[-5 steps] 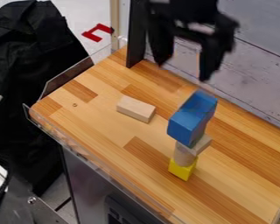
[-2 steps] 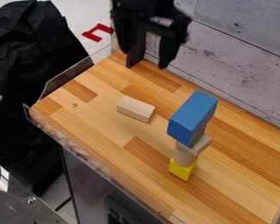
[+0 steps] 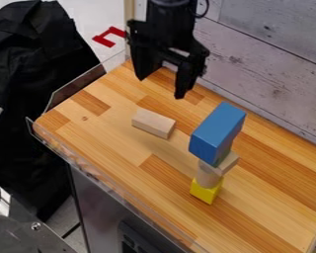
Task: Put the blue rectangular block on top of the tower
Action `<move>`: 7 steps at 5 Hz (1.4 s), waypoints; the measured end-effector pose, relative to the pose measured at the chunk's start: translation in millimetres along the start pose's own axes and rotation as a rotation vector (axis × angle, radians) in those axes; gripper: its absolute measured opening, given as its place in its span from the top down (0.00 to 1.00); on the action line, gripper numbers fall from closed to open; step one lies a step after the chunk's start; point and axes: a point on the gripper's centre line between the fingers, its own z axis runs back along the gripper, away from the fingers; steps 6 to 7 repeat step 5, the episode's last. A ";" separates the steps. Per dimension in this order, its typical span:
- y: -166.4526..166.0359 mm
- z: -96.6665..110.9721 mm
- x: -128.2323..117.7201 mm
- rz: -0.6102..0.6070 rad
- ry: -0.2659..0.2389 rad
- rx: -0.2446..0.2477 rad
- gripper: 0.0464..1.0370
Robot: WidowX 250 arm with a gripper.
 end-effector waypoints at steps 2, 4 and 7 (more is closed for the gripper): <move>-1.0 -24.5 -3.6 0.015 0.070 -0.021 0.04; -0.6 -24.8 -4.0 0.018 0.072 -0.021 0.04; -0.6 -24.5 -3.6 0.018 0.070 -0.021 0.04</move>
